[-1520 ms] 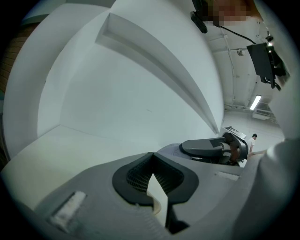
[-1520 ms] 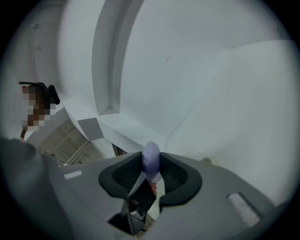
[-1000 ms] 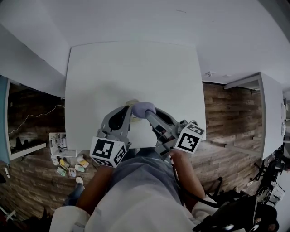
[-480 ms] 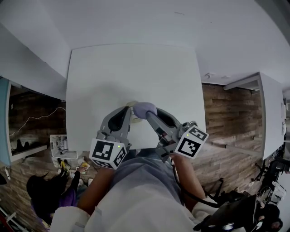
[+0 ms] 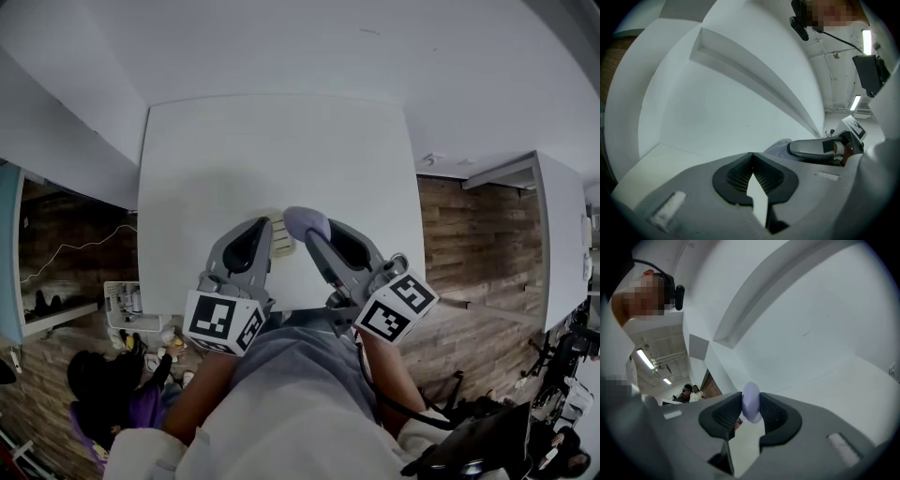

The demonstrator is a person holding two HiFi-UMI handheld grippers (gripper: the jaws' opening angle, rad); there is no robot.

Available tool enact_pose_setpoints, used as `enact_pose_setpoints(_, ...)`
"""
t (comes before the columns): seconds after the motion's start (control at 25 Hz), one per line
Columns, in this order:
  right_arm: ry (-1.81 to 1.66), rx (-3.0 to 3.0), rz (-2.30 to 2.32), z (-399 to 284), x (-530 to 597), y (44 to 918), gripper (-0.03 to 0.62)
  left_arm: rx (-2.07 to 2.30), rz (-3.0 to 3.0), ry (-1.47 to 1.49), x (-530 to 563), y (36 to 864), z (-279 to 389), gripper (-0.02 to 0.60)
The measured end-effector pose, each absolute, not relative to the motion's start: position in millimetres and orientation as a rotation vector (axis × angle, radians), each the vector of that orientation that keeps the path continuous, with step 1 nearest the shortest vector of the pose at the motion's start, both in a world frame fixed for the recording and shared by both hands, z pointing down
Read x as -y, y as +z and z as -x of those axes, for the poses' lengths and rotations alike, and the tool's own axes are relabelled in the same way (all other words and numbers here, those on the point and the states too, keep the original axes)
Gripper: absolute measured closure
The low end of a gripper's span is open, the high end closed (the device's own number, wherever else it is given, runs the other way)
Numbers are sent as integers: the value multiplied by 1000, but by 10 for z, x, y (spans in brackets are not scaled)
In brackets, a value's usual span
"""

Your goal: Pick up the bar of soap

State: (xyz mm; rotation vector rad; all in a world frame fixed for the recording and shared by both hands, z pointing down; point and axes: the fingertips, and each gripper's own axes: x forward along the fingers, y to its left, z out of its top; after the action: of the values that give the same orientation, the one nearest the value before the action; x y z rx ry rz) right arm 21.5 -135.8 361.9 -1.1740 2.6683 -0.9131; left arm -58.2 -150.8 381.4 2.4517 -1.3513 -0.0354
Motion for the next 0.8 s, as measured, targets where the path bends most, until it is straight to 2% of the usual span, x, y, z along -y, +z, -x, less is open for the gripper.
enact_pose_setpoints(0.28,-700,-2724,1329,-232,1372,3506,471,1377,-2429,-18,1533,3766,574,580)
enact_pose_setpoints(0.8,-710,-2704,1331,-214,1335,3519,472,1376,-2406,-6,1522,3812,535,580)
